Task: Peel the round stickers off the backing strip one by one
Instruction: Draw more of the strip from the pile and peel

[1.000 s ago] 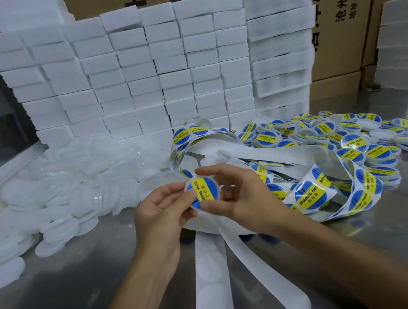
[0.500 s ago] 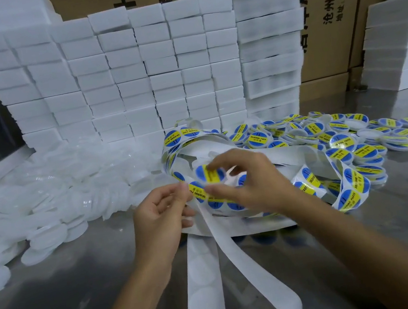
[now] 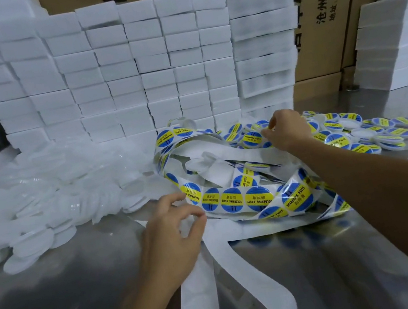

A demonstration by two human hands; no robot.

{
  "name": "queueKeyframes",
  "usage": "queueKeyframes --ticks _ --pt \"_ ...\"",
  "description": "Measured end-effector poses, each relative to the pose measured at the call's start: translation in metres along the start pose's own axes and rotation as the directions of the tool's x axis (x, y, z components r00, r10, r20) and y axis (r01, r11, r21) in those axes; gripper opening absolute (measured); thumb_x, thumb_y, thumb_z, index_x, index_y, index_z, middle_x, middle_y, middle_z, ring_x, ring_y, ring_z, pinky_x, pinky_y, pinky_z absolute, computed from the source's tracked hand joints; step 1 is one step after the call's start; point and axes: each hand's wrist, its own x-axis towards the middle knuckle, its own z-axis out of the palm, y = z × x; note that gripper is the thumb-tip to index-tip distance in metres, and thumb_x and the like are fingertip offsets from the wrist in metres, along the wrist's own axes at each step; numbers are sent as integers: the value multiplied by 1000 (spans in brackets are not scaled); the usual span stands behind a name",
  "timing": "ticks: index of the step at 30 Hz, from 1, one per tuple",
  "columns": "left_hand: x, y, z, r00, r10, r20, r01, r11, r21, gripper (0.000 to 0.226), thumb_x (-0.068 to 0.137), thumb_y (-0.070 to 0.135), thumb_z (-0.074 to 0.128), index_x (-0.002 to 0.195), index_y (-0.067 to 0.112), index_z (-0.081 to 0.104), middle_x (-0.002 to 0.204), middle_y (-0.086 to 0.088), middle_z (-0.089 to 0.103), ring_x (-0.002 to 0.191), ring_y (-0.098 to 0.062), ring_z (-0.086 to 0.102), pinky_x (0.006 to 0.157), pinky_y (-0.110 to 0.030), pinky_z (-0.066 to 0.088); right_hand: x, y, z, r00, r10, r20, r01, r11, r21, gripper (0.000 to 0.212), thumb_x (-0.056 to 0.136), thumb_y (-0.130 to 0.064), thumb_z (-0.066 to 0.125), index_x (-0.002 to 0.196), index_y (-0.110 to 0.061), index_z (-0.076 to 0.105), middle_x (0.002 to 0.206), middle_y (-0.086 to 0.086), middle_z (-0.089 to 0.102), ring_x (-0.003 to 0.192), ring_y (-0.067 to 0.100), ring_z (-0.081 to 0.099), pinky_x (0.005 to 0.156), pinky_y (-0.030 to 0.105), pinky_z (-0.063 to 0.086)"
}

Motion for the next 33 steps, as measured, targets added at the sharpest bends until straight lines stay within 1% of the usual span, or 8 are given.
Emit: queueKeyframes --ticks 3,6,12,16,19,24,28,33 --pt "-2 -2 0 997 37 71 -43 995 89 28 84 14 72 112 19 74 131 10 57 102 -12 61 84 -28 50 4 0 2 990 34 135 -38 999 28 32 94 -31 59 91 -1 69 92 18 69 83 34 64 71 37 52" --pt "-1 -2 -2 1000 10 24 -11 999 49 38 84 10 73 121 16 68 128 11 60 89 -12 61 83 -24 50 3 -7 -2 991 2 135 -8 999 46 26 93 -25 56 91 -2 69 92 19 69 84 35 64 73 37 52" --pt "2 1 -2 993 -54 -102 51 998 -30 31 74 8 81 101 18 71 104 9 59 83 -8 61 76 -28 52 -42 -48 -13 977 -191 -90 208 947 245 17 89 -22 61 95 -13 75 92 5 74 87 25 67 79 37 55" --pt "5 -6 -2 961 -238 -142 216 965 -151 35 72 1 81 91 24 62 108 5 55 78 -4 64 62 -6 47 -102 -81 -12 942 -327 -77 323 816 480 11 88 -22 65 94 -17 72 74 -6 71 70 12 66 72 34 57" --pt "7 -6 -2 909 -416 -12 359 800 -481 45 77 -14 67 93 28 62 99 11 68 71 3 69 51 -12 50 -142 -98 -7 921 -374 109 229 746 625 24 90 -28 65 113 -24 62 75 -10 67 69 6 64 65 28 56" --pt "12 -4 -12 904 -413 114 352 565 -746 61 74 -28 52 112 19 59 104 6 74 79 -17 73 55 -28 55 -173 -105 5 896 -363 254 86 706 703 43 92 -43 64 130 -29 49 108 -3 66 94 13 65 85 39 55" --pt "13 3 -14 923 -302 238 372 550 -748 65 75 -30 46 117 17 63 110 -1 74 93 -23 72 65 -33 59 -179 -102 4 892 -315 322 -146 475 868 34 89 -15 72 120 -21 60 88 7 67 76 17 60 73 34 54" --pt "14 6 -17 914 -328 239 382 500 -777 39 85 -11 55 113 14 66 104 -5 75 87 -20 73 62 -27 57 -179 -93 -4 897 -376 232 -45 443 895 48 86 1 70 125 -25 63 104 -19 68 51 8 43 56 20 45"
